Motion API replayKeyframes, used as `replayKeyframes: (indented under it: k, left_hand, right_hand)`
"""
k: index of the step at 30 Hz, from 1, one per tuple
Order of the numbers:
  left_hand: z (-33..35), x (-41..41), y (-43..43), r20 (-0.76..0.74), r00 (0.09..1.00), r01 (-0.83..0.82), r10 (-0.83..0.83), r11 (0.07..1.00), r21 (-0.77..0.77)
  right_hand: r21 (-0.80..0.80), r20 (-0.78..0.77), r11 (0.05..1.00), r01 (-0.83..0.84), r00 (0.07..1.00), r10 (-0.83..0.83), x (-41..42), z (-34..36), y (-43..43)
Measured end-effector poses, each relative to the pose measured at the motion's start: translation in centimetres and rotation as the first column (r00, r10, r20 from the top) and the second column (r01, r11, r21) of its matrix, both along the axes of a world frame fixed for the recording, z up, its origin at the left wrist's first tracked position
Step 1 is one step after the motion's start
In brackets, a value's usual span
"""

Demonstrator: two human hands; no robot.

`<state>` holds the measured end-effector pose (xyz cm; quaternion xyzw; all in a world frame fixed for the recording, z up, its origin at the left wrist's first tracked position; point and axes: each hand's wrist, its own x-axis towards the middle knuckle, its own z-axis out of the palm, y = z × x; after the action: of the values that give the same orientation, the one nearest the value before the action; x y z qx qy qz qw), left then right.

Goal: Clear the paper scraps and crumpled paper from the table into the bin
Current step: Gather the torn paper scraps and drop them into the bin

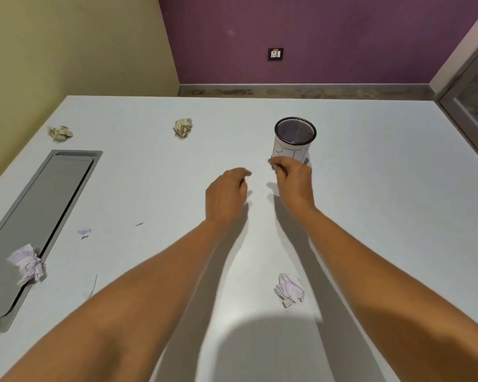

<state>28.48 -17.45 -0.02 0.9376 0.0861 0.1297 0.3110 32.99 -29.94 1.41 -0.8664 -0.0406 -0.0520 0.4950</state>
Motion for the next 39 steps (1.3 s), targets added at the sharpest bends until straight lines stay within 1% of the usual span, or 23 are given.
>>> replayKeyframes:
  k: [3,5,6,8,10,12,14,17,20,23,26,31,34,37,39]
  left_hand:
    - [-1.8,-4.1,2.4,-0.005,0.998,-0.068,0.068,0.998,-0.010]
    - [-2.7,-6.8,4.2,-0.014,0.993,-0.118,0.118,0.993,-0.032]
    - [-3.1,-8.1,5.1,-0.015,0.989,-0.149,0.148,0.988,-0.043]
    - [-3.7,-10.7,7.3,-0.014,0.977,-0.212,0.212,0.976,-0.042]
    - [-4.1,-13.3,9.4,-0.028,0.959,-0.282,0.282,0.960,0.003]
    - [-4.4,-15.8,11.3,-0.036,0.934,-0.352,0.355,0.933,0.070]
    - [-4.6,-17.9,13.1,-0.031,0.908,-0.412,0.418,0.904,0.115]
    - [-4.8,-20.2,15.7,-0.035,0.868,-0.488,0.496,0.864,0.125]
    - [-5.0,-21.7,17.9,-0.036,0.835,-0.541,0.549,0.832,0.124]
    - [-5.5,-22.7,19.7,-0.059,0.827,-0.546,0.559,0.823,0.157]
    - [-6.1,-23.1,20.7,-0.085,0.822,-0.545,0.563,0.821,0.167]
    - [-6.7,-22.9,20.9,-0.117,0.816,-0.533,0.567,0.814,0.230]
    - [-7.0,-22.9,21.3,-0.130,0.816,-0.528,0.564,0.817,0.231]
    - [-7.3,-22.9,21.4,-0.139,0.814,-0.532,0.564,0.820,0.213]
    - [-7.4,-22.8,21.3,-0.136,0.816,-0.533,0.562,0.822,0.201]
  right_hand:
    - [-0.021,-0.078,0.994,-0.110,0.991,0.108,-3.2,-1.4,1.2]
    - [-0.003,-0.159,0.981,-0.192,0.969,0.189,-5.5,-2.4,2.3]
    - [-0.026,-0.186,0.969,-0.245,0.954,0.236,-6.6,-3.0,3.0]
    - [-0.106,-0.230,0.923,-0.370,0.912,0.339,-8.7,-4.1,4.3]
    - [-0.179,-0.277,0.850,-0.496,0.854,0.440,-10.7,-5.0,5.7]
    - [-0.240,-0.314,0.782,-0.576,0.808,0.498,-12.5,-5.6,7.0]
    - [-0.269,-0.329,0.734,-0.624,0.775,0.539,-14.0,-6.0,8.2]
    - [-0.313,-0.332,0.686,-0.657,0.752,0.569,-15.6,-6.1,10.1]
    - [-0.438,-0.325,0.618,-0.652,0.756,0.568,-16.7,-6.4,11.8]
    - [-0.543,-0.307,0.543,-0.641,0.753,0.583,-17.5,-7.2,13.3]
    - [-0.596,-0.298,0.501,-0.627,0.753,0.587,-17.6,-8.0,14.6]
    - [-0.623,-0.274,0.535,-0.570,0.800,0.534,-16.8,-8.3,16.8]
    - [-0.605,-0.263,0.567,-0.560,0.812,0.521,-15.7,-7.8,18.6]
    - [-0.544,-0.258,0.585,-0.601,0.784,0.565,-14.6,-7.0,20.3]
    - [-0.523,-0.270,0.556,-0.645,0.745,0.610,-14.0,-6.5,21.3]
